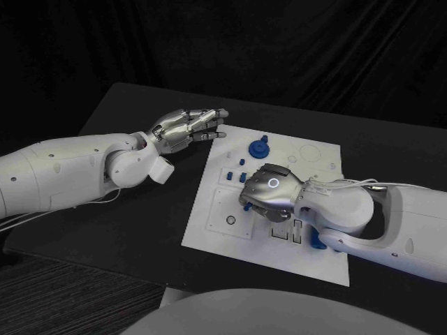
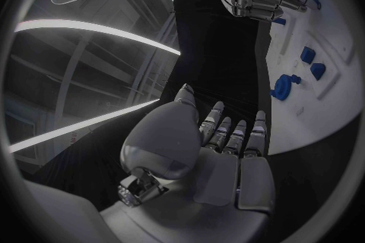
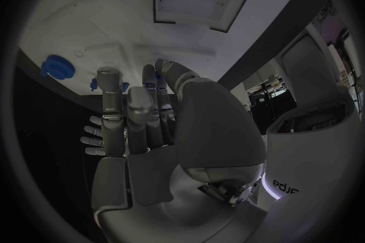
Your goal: Assemble the parts on the task board
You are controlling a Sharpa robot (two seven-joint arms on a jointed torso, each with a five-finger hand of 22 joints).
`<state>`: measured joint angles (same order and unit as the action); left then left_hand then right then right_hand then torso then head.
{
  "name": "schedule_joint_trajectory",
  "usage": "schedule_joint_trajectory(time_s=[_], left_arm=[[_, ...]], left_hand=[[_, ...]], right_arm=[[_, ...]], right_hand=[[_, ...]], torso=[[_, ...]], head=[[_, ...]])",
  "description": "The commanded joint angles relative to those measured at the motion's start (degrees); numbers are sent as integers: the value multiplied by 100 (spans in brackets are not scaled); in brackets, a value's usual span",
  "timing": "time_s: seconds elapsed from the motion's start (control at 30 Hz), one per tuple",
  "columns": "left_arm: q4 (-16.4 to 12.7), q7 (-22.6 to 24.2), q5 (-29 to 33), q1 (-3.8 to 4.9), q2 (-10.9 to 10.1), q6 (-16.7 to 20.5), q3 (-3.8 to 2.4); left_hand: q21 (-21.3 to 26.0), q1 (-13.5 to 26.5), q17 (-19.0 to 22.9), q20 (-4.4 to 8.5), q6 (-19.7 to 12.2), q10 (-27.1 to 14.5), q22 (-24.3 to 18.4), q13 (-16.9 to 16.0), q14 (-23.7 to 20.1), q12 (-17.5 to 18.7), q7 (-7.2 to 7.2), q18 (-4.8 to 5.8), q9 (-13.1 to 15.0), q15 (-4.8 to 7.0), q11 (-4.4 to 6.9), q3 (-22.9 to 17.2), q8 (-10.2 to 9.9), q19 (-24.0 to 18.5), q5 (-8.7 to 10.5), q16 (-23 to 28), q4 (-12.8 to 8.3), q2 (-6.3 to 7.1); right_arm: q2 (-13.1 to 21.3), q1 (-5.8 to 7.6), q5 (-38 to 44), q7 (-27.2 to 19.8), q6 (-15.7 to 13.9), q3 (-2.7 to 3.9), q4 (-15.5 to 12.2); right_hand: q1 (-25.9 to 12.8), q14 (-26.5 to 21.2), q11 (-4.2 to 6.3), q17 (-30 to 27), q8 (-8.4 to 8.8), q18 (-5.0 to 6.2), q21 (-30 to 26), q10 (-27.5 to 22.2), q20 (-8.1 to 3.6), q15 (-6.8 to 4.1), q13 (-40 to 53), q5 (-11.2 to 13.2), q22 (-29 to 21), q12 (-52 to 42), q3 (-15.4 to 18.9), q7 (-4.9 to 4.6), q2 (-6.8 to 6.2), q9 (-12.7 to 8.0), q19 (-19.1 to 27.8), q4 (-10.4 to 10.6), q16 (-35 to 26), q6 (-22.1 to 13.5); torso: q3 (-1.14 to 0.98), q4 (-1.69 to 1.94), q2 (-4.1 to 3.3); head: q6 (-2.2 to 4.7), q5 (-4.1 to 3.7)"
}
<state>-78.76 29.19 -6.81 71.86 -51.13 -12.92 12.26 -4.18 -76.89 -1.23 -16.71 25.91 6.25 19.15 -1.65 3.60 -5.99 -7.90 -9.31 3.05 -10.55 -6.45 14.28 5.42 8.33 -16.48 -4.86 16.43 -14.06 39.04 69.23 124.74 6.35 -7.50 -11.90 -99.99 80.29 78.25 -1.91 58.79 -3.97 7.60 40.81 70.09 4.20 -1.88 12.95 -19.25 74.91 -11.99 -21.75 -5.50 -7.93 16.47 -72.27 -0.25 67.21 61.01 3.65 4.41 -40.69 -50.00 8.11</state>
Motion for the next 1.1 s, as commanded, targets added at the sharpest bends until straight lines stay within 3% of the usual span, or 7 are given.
schedule_joint_trajectory(time_s=[0.03,1.1], left_arm=[[-7,55,30,-11,7,-78,-5],[11,35,30,-27,11,-83,-5]], left_hand=[[-34,-15,-7,4,31,10,5,-7,0,-20,-13,-57,8,-34,-26,24,28,51,-16,-33,0,-41],[-35,-15,-7,4,36,20,2,-9,0,-29,-17,-56,8,-32,-32,26,31,52,-15,-33,0,-40]], right_arm=[[10,-15,64,84,36,3,-16],[44,-16,64,98,-261,3,-30]], right_hand=[[21,-43,19,-18,37,62,-44,-12,-4,13,7,20,420,-4,-1,5,-46,-8,54,-47,-44,-31],[-5,-25,34,18,-62,55,-22,64,-8,5,73,63,430,-51,-1,10,-3,42,41,-44,-16,115]], torso=[[0,0,-2],[0,2,-2]], head=[[0,-1],[0,0]])
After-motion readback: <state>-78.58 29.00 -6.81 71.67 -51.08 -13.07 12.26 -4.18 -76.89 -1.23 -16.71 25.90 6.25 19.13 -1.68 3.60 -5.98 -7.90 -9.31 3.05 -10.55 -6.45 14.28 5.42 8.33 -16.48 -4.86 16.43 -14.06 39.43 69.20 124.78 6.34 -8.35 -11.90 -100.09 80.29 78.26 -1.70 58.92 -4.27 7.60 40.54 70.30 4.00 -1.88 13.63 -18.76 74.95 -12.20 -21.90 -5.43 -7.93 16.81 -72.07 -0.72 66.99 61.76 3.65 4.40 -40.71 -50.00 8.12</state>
